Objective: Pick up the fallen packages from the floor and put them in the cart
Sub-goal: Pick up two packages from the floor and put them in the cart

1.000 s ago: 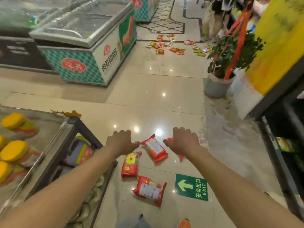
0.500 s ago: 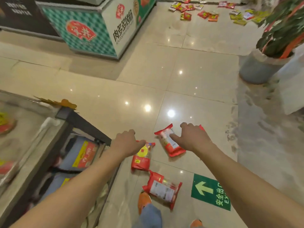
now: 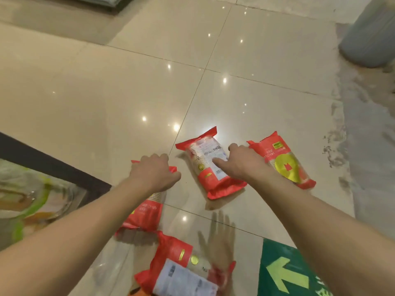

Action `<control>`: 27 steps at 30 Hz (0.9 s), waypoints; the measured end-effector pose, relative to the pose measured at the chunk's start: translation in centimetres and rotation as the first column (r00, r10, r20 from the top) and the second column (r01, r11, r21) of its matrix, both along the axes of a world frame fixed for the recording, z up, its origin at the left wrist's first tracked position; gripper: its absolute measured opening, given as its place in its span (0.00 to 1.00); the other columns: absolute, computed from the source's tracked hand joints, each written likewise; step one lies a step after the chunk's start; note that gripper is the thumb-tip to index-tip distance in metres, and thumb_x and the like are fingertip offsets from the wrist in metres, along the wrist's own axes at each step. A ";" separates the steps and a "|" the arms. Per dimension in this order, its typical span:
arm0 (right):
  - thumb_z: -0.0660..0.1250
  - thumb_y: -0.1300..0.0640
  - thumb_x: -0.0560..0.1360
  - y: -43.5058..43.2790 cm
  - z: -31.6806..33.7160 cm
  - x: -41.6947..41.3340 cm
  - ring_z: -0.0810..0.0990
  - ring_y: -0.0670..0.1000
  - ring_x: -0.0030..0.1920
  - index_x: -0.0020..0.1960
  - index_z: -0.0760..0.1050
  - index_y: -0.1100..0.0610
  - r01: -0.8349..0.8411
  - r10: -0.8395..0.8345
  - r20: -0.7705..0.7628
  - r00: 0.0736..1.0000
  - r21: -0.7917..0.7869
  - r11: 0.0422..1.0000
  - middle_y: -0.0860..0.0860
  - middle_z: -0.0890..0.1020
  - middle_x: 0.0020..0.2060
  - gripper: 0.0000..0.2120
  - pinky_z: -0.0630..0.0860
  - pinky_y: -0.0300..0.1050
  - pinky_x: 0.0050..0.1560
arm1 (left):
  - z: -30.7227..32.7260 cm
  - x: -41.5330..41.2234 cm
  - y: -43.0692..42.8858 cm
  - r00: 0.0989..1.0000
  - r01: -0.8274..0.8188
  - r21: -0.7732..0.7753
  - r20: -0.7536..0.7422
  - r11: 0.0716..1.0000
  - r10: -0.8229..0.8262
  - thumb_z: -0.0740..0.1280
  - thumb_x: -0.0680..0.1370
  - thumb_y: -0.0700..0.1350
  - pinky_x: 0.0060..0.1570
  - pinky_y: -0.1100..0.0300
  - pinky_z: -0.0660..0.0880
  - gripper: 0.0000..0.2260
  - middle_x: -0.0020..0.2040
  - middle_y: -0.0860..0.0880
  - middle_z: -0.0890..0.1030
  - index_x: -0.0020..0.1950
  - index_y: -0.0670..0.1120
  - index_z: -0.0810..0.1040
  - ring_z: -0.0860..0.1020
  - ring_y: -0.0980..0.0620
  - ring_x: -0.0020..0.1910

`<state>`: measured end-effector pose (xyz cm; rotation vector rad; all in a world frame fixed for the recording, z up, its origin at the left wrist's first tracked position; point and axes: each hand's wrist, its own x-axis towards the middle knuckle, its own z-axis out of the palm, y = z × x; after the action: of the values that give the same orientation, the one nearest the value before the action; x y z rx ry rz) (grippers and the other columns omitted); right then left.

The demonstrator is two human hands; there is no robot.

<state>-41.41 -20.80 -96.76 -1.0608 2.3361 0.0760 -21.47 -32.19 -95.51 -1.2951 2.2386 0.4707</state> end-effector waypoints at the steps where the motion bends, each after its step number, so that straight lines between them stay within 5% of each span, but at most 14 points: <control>1: 0.60 0.33 0.82 -0.4 -2.7 -0.5 0.77 0.62 0.68 0.74 0.70 0.58 -0.005 0.005 -0.016 1.000 -0.001 1.000 0.58 0.79 0.67 0.34 0.73 0.55 0.60 | -2.4 -0.2 -0.2 1.000 0.026 -0.023 0.009 0.999 -0.026 0.63 0.83 0.62 0.68 0.44 0.74 0.29 0.74 0.43 0.77 0.79 0.47 0.73 0.75 0.38 0.73; 9: 0.62 0.27 0.79 -4.6 -17.8 -3.8 0.79 0.64 0.67 0.73 0.70 0.61 0.167 -0.164 0.035 0.986 -0.111 0.980 0.59 0.81 0.65 0.40 0.75 0.54 0.56 | -13.2 1.0 -2.5 0.991 0.133 -0.188 0.050 0.973 -0.126 0.58 0.84 0.66 0.65 0.45 0.76 0.27 0.69 0.46 0.80 0.73 0.49 0.75 0.77 0.41 0.70; 16: 0.73 0.28 0.71 -3.0 -21.7 -4.9 0.81 0.63 0.64 0.70 0.73 0.60 0.333 -0.318 0.134 0.938 -0.106 0.937 0.59 0.82 0.64 0.43 0.79 0.59 0.64 | -15.1 6.5 -5.6 0.988 -0.151 -0.105 0.004 0.983 0.152 0.68 0.82 0.61 0.69 0.45 0.76 0.29 0.73 0.42 0.78 0.80 0.50 0.71 0.77 0.37 0.72; 23: 0.84 0.45 0.70 -2.0 -23.1 -4.7 0.90 0.55 0.43 0.59 0.83 0.61 0.622 -0.514 0.553 0.655 -0.008 0.783 0.55 0.90 0.48 0.26 0.84 0.46 0.38 | -19.2 11.3 -6.9 0.898 -0.441 0.040 0.015 0.897 0.440 0.74 0.79 0.65 0.74 0.43 0.76 0.44 0.79 0.36 0.74 0.84 0.39 0.64 0.75 0.34 0.77; 27: 0.84 0.53 0.72 -1.5 -23.2 -4.0 0.91 0.56 0.38 0.59 0.83 0.64 0.698 -0.506 0.667 0.547 -0.030 0.716 0.56 0.91 0.43 0.22 0.84 0.46 0.35 | -20.8 12.3 -6.1 0.807 -0.576 0.173 -0.030 0.799 0.589 0.73 0.77 0.71 0.70 0.44 0.79 0.47 0.76 0.39 0.78 0.84 0.41 0.65 0.80 0.36 0.72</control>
<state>-45.40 -22.33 -119.91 -0.2238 1.9663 -0.8082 -9.16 -38.32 -116.35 -1.9055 1.7730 0.9160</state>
